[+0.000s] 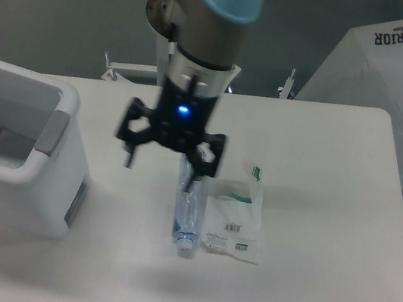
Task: Open the trash can
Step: 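Withdraw the gripper from the open trash can back over the packet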
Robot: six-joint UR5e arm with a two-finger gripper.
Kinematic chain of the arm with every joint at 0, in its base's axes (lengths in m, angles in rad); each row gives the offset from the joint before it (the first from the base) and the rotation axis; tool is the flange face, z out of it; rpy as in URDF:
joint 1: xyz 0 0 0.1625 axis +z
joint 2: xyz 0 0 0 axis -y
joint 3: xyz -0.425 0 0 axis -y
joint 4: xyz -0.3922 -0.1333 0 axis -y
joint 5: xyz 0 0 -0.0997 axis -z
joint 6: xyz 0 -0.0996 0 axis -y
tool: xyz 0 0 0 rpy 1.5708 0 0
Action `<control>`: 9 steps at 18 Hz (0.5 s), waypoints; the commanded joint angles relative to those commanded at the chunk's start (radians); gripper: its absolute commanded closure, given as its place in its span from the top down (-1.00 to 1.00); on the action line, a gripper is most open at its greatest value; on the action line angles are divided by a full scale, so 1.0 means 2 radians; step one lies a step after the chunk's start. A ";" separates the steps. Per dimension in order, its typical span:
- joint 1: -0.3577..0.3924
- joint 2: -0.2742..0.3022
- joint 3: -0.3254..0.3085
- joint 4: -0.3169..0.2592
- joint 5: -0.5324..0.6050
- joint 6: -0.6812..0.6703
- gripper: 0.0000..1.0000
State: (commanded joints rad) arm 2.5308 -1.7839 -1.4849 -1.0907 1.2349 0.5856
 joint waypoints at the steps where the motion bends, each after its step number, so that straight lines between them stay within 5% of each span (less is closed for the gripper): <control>1: 0.012 -0.011 0.000 0.000 0.001 0.021 1.00; 9: 0.073 -0.075 0.011 0.008 0.072 0.152 1.00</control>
State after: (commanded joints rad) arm 2.6767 -1.9342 -1.4634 -1.0738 1.3789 0.8894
